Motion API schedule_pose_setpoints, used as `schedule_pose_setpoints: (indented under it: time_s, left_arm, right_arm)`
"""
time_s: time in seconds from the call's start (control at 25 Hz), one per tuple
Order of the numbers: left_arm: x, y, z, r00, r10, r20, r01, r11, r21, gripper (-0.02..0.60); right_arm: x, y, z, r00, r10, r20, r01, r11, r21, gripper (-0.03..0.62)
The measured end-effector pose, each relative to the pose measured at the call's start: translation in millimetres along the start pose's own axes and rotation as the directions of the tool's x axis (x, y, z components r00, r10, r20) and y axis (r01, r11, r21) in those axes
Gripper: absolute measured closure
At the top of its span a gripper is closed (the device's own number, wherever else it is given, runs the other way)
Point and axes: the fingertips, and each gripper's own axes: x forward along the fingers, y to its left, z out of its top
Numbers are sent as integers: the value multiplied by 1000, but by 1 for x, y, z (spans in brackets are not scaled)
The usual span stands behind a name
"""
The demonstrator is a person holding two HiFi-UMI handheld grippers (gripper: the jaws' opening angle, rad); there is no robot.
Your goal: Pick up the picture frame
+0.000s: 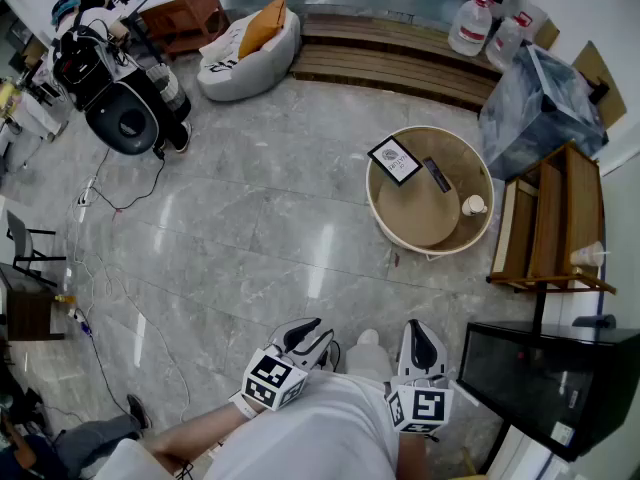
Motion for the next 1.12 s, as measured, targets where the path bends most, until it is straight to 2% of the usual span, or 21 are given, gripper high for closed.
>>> schedule_pose_setpoints:
  time_s: [0.16,0.36,0.52,0.84,1.0,1.12]
  left_arm:
    - [-8,-10,19,996,67,59,-67,998,-5,481]
    - [-7,-19,46,982,159,101,-158,987,-23,574]
    - [-7,-36,59,970,194,148,-195,981,-7,577]
    - [11,-55,61,969,204,139,-207,978,6,577]
    - [25,-54,72,963,228,147,-234,972,29,577]
    - [29,-45,80,957,249,148,-252,968,3,577]
  right_arm:
    - [-13,-2,2,1000,28,-4,-28,1000,-1,589]
    - [-24,-16,9,999,48,9,-48,999,-11,589]
    - [-28,-31,10,998,45,34,-45,999,1,588]
    - [-34,-54,15,994,63,85,-62,998,-16,588]
    - [-27,-75,10,995,71,75,-73,997,27,588]
    - [-16,-79,8,995,90,51,-92,995,25,588]
